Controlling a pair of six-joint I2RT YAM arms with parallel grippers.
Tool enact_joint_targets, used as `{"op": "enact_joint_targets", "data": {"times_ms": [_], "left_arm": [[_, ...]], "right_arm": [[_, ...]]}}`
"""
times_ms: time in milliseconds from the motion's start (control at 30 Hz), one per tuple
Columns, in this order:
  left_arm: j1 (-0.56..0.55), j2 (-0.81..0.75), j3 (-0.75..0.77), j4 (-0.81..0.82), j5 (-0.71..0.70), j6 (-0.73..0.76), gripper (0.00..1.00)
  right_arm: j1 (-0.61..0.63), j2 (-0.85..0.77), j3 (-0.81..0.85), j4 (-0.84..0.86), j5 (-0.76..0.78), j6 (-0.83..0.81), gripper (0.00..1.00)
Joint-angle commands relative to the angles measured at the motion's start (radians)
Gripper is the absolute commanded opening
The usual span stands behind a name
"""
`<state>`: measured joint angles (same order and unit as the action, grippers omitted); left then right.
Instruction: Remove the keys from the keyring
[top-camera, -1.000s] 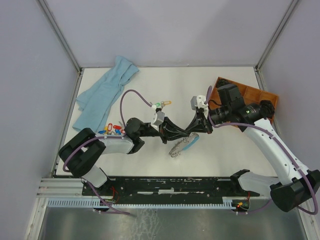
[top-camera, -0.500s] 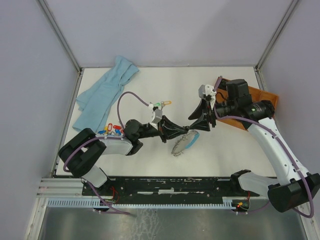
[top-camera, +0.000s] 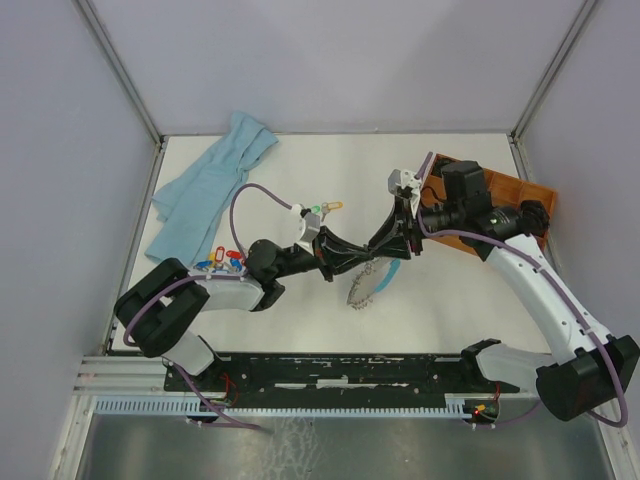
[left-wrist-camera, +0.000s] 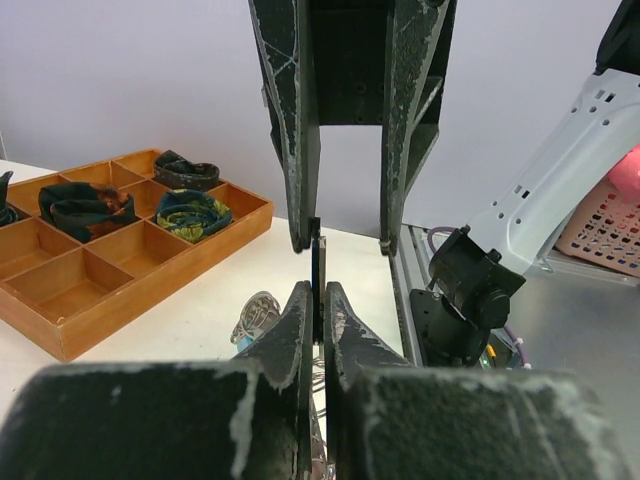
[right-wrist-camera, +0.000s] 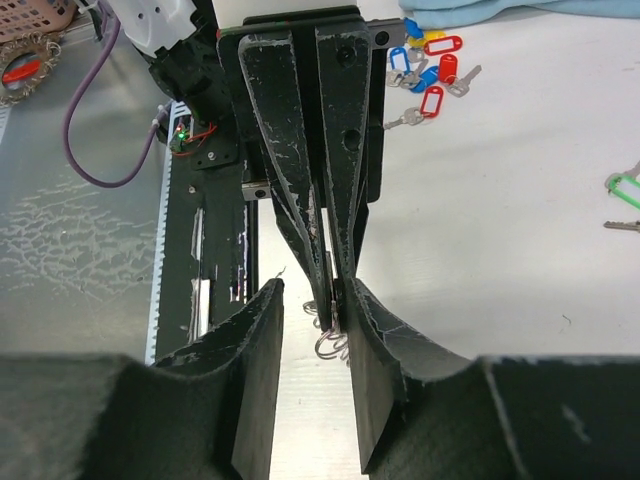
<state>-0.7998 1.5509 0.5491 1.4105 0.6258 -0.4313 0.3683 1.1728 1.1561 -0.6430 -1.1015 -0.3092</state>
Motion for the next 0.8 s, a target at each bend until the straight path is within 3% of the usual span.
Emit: {"op": "enact_joint_targets", "data": {"times_ms": [0,333,433,500,633,767], "left_arm": [[-0.003,-0.040,0.018,0.065,-0.042,-0.031,0.03],[-0.003,-0.048,0.024,0.026,-0.057,-0.031,0.03],[-0.003,-0.050,0.026,0.018,-0.056,-0.031,0.03],[-0.003,-0.052,0.030,0.013,-0.043,-0.036,0.03],[-0.003,-0.041,0.047,0.007,0.012,-0.058,0.19],[-0.003,-0.030,0.069,-0.007,0.068,-0.069,0.27]], "right_arm": [[0.030,0.011,0.001,0.036,0.008,0.005,0.37],[0.072,0.028,0.007,0.029,0.032,-0.005,0.17],[0.079,0.032,0.014,0.016,0.026,-0.016,0.03],[0.079,0.034,0.024,0.000,0.004,-0.028,0.01],[0.079,0.030,0.031,-0.025,-0.027,-0.055,0.01],[0.080,0.033,0.044,-0.061,-0.051,-0.091,0.01]]}}
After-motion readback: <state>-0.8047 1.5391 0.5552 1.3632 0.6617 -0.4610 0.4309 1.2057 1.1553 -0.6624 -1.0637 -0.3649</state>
